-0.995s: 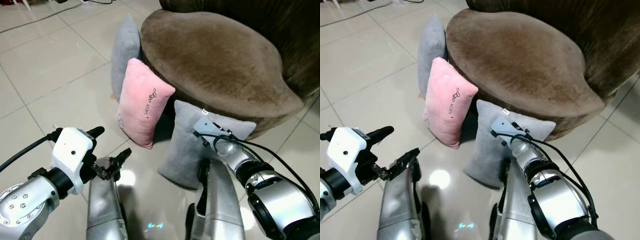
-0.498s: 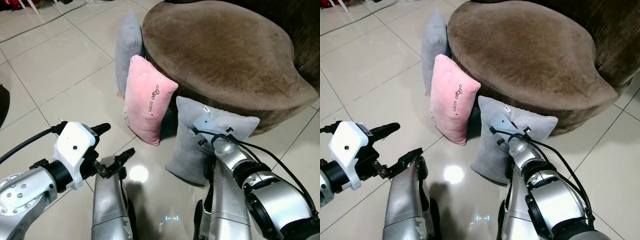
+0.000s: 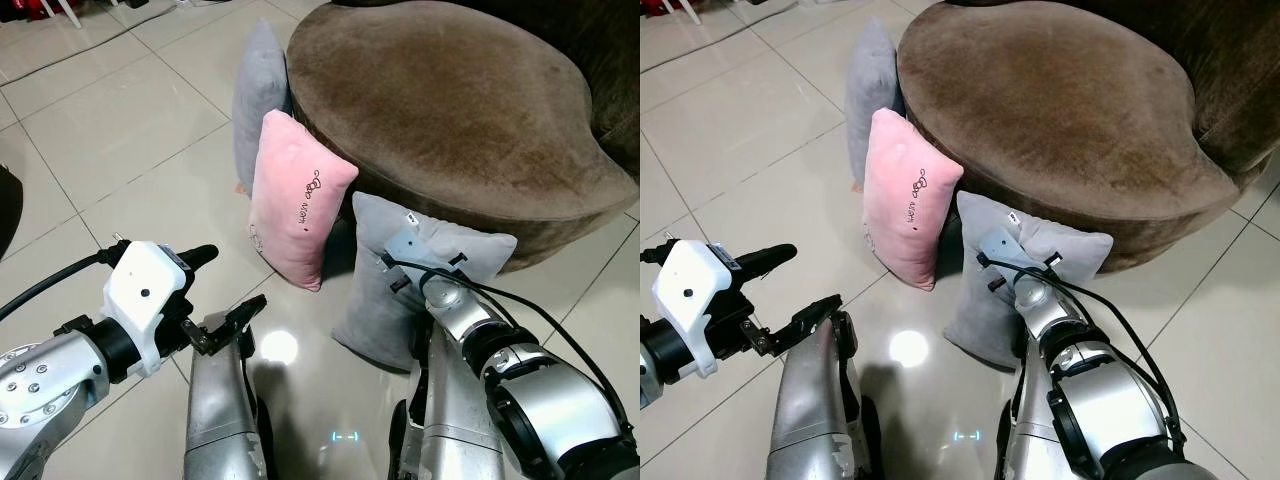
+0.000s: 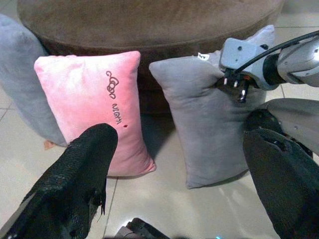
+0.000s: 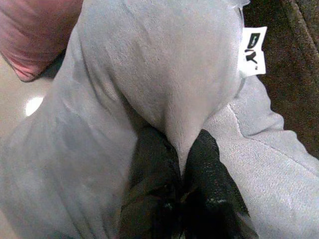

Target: Move the pillow to the sofa from floor

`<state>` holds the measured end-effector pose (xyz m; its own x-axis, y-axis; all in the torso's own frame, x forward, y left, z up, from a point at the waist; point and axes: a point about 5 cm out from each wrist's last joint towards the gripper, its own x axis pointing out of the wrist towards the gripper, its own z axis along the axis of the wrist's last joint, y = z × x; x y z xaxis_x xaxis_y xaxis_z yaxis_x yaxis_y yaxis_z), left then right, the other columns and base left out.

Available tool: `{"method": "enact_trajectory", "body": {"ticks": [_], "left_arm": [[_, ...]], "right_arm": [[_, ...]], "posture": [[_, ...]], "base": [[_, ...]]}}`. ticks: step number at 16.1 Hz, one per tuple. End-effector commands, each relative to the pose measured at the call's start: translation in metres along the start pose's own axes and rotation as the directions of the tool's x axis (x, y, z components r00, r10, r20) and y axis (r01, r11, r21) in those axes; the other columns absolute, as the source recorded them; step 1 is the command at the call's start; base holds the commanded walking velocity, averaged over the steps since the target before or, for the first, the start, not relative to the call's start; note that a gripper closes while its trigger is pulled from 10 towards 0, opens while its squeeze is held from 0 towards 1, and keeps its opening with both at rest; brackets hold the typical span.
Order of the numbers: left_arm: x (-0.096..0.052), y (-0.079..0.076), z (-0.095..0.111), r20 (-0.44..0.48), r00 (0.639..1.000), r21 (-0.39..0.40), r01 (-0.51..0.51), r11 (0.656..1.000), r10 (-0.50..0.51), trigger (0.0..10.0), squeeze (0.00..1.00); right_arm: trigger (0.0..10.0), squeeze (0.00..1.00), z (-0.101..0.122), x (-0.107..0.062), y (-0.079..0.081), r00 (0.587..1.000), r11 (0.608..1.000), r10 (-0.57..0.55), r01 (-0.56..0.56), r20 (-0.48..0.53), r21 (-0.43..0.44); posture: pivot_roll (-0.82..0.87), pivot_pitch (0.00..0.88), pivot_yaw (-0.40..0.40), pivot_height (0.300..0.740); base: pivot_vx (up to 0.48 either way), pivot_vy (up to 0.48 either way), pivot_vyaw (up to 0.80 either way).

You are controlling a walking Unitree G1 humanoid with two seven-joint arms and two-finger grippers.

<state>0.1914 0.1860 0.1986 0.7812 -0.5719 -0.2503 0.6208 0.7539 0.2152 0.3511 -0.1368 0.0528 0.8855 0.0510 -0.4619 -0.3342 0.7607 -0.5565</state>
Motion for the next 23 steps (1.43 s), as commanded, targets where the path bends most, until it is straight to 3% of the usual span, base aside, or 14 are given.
{"method": "enact_trajectory", "body": {"ticks": [1, 5, 7, 11, 13, 15, 17, 18, 19, 20, 21, 23], "left_arm": [[-0.001, 0.000, -0.006, -0.022, 1.000, 0.004, -0.011, 1.000, 0.011, 10.0, 0.00], [0.005, 0.001, -0.018, -0.023, 0.998, -0.004, -0.052, 0.999, 0.051, 10.0, 0.00], [0.007, 0.008, -0.021, -0.009, 0.992, 0.001, -0.122, 0.992, 0.122, 10.0, 0.00], [0.014, 0.020, -0.025, 0.037, 0.963, -0.020, -0.267, 0.963, 0.268, 10.0, 0.00], [0.025, 0.024, -0.019, 0.081, 0.942, 0.004, -0.326, 0.945, 0.324, 10.0, 0.00], [0.033, 0.031, -0.010, 0.126, 0.925, -0.010, -0.360, 0.933, 0.358, 10.0, 0.00], [0.035, 0.035, -0.002, 0.163, 0.903, -0.024, -0.400, 0.916, 0.398, 10.0, 0.00], [0.041, 0.039, 0.011, 0.217, 0.860, -0.073, -0.457, 0.887, 0.461, 10.0, 0.00], [0.043, 0.039, 0.011, 0.221, 0.848, -0.087, -0.476, 0.875, 0.483, 10.0, 0.00], [0.046, 0.039, 0.008, 0.211, 0.839, -0.092, -0.493, 0.865, 0.501, 10.0, 0.00], [0.049, 0.038, 0.005, 0.198, 0.831, -0.094, -0.511, 0.854, 0.519, 10.0, 0.00], [0.051, 0.037, 0.003, 0.198, 0.826, -0.075, -0.524, 0.849, 0.527, 10.0, 0.00]], "right_arm": [[0.0, 0.00, -0.005, -0.002, 0.017, 0.998, 0.995, 0.060, -0.060, 0.007, 0.084], [0.0, 0.00, 0.010, -0.004, 0.017, 0.988, 0.981, 0.047, -0.074, 0.150, 0.177], [0.0, 0.00, 0.019, -0.006, 0.002, 0.970, 0.965, -0.026, -0.038, 0.240, 0.260], [0.0, 0.00, 0.041, -0.024, -0.042, 0.889, 0.922, -0.196, 0.024, 0.413, 0.385], [0.0, 0.00, 0.067, -0.063, -0.095, 0.785, 0.887, -0.340, 0.084, 0.518, 0.455], [0.0, 0.00, 0.082, -0.085, -0.122, 0.733, 0.850, -0.410, 0.091, 0.543, 0.519], [0.0, 0.00, 0.101, -0.113, -0.139, 0.670, 0.802, -0.475, 0.064, 0.570, 0.594], [10.0, 0.00, 0.118, -0.143, -0.143, 0.636, 0.740, -0.519, -0.001, 0.571, 0.673], [10.0, 0.00, 0.120, -0.145, -0.136, 0.636, 0.745, -0.509, -0.010, 0.580, 0.666], [10.0, 0.00, 0.119, -0.143, -0.123, 0.663, 0.768, -0.471, -0.016, 0.582, 0.640], [10.0, 0.00, 0.113, -0.139, -0.108, 0.699, 0.766, -0.449, -0.021, 0.557, 0.643], [10.0, 0.00, 0.109, -0.135, -0.089, 0.716, 0.738, -0.438, -0.059, 0.544, 0.672]], "posture": [[0.14, 0.146, 0.073, 0.470], [0.13, 0.068, 0.050, 0.470], [0.12, 0.038, 0.034, 0.470], [0.06, 0.000, 0.019, 0.470], [0.03, 0.000, 0.014, 0.470], [0.00, 0.000, 0.021, 0.470], [-0.01, 0.000, 0.023, 0.470], [-0.02, 0.000, 0.028, 0.470], [-0.03, 0.000, 0.027, 0.470], [-0.03, 0.000, 0.027, 0.470], [-0.02, 0.000, 0.023, 0.470], [-0.01, 0.000, 0.021, 0.490]], "base": [[0.000, 0.000, 0.00], [0.000, 0.000, 0.00], [0.000, 0.000, 0.00], [0.000, 0.000, 0.00], [0.000, 0.000, 0.00], [0.000, 0.000, 0.00], [0.000, 0.000, 0.00], [0.000, 0.000, 0.00], [0.000, 0.000, 0.00], [0.000, 0.000, 0.00], [0.000, 0.000, 0.00], [0.000, 0.000, 0.00]]}}
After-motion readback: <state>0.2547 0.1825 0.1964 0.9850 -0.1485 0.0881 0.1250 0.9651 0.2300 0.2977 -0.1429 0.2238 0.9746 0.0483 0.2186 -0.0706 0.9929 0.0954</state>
